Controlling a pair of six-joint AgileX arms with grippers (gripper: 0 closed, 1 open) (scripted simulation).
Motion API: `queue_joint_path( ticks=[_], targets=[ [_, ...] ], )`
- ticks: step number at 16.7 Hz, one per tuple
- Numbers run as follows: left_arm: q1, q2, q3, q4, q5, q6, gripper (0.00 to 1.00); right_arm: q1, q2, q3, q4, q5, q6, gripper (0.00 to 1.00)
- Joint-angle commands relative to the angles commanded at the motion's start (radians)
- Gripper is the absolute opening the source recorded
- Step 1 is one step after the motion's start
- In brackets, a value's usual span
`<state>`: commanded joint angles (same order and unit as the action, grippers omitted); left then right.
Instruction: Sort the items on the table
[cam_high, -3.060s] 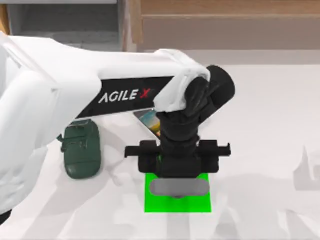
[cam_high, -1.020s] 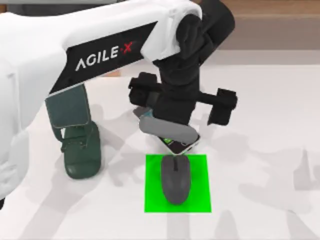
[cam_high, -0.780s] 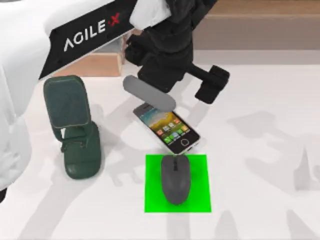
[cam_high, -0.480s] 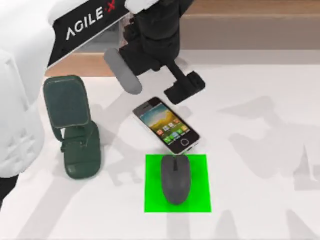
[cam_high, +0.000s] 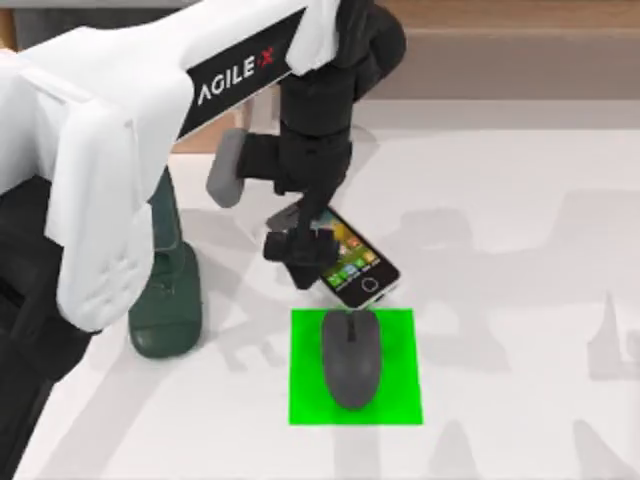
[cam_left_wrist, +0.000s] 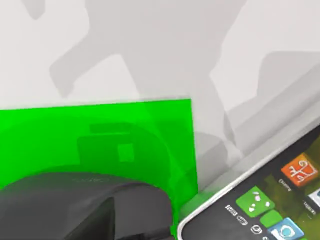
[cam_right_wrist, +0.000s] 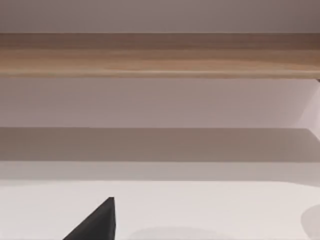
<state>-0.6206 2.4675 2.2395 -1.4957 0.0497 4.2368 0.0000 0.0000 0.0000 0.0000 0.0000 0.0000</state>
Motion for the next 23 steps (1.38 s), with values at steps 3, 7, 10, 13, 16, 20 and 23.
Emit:
queue_joint_path(
  ticks=[3,7,10,13,16,20,23],
  targets=[
    [-0.005,0.051,0.013,-0.020,0.018,0.200,1.00,0.000,0.000,0.000,0.000,0.000,0.000,1.00],
    [-0.009,0.085,0.061,-0.007,0.004,0.469,1.00,0.000,0.000,0.000,0.000,0.000,0.000,1.00],
    [-0.012,0.089,0.109,0.020,-0.024,0.642,1.00,0.000,0.000,0.000,0.000,0.000,0.000,1.00],
    [-0.016,0.080,0.148,0.045,-0.049,0.736,1.00,0.000,0.000,0.000,0.000,0.000,0.000,1.00],
    [-0.017,0.075,0.160,0.053,-0.057,0.754,1.00,0.000,0.000,0.000,0.000,0.000,0.000,1.00],
    [-0.011,0.076,0.158,0.052,-0.056,0.753,1.00,0.000,0.000,0.000,0.000,0.000,0.000,1.00],
    [-0.013,0.076,0.128,0.086,-0.057,0.756,1.00,0.000,0.000,0.000,0.000,0.000,0.000,1.00]
  ],
)
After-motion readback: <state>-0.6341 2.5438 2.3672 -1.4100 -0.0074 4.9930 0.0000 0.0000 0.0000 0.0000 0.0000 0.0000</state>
